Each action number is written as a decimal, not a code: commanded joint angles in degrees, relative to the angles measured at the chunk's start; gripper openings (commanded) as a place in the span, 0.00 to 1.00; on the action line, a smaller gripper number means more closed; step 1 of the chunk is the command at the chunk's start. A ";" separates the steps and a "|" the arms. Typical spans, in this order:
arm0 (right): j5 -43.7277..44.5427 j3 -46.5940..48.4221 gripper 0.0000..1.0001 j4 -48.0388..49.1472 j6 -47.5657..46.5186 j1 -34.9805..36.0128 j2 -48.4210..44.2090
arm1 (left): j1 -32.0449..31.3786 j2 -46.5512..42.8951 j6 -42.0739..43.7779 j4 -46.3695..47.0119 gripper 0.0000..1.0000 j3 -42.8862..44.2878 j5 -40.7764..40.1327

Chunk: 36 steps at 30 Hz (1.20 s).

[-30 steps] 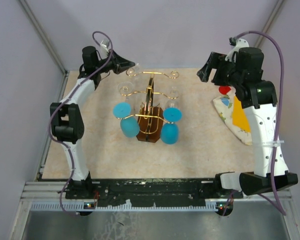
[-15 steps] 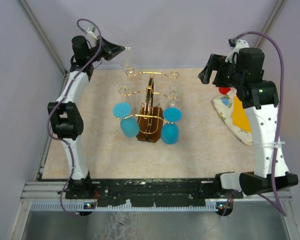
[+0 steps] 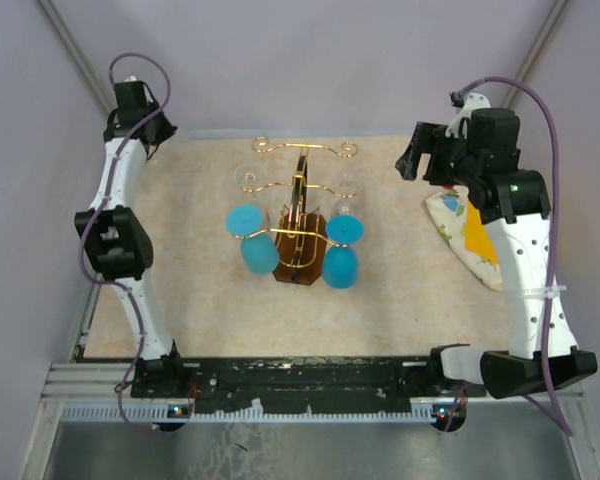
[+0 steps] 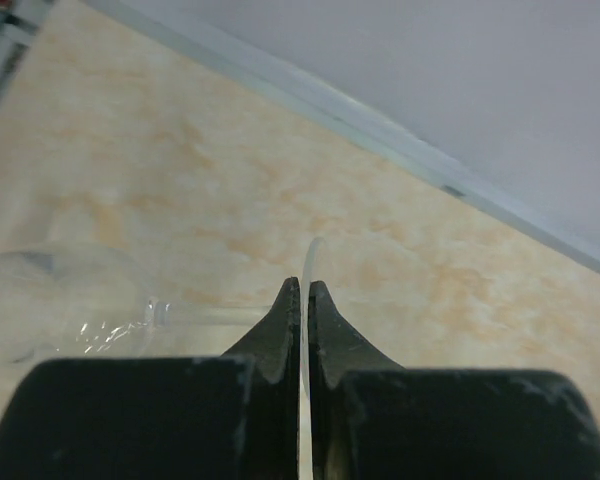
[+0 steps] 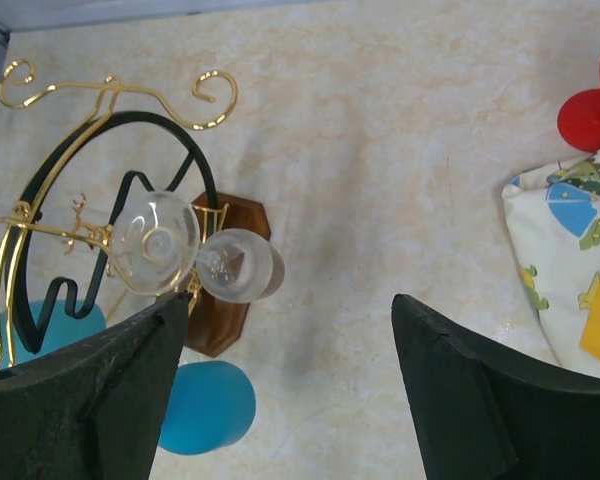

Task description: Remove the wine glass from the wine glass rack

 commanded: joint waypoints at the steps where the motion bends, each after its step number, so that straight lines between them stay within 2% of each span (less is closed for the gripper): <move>1: -2.31 -3.70 0.83 4.38 -0.53 -0.32 -3.42 | -1.40 0.25 12.44 -4.89 0.00 2.05 -18.88; 5: -5.31 -8.91 0.83 7.89 0.72 -0.37 -4.57 | -5.06 1.86 23.23 -2.23 0.00 -0.68 -34.25; 7: -6.49 -10.88 0.83 9.52 1.09 -0.33 -4.89 | -6.99 2.61 28.24 0.70 0.00 -4.15 -39.50; 16: -9.47 -15.47 0.83 12.67 2.23 -0.37 -6.33 | -11.63 10.42 46.08 10.38 0.00 -10.27 -51.07; 18: -9.74 -15.82 0.83 12.89 2.29 -0.32 -6.68 | -11.89 11.40 50.30 15.09 0.00 -12.41 -55.13; 29: -13.33 -19.25 0.83 16.01 4.02 -0.26 -7.74 | -9.16 13.03 60.60 25.60 0.00 -18.39 -61.58; 36: -13.95 -19.72 0.83 16.37 4.15 -0.17 -8.54 | -9.28 16.24 62.73 27.15 0.00 -19.28 -62.28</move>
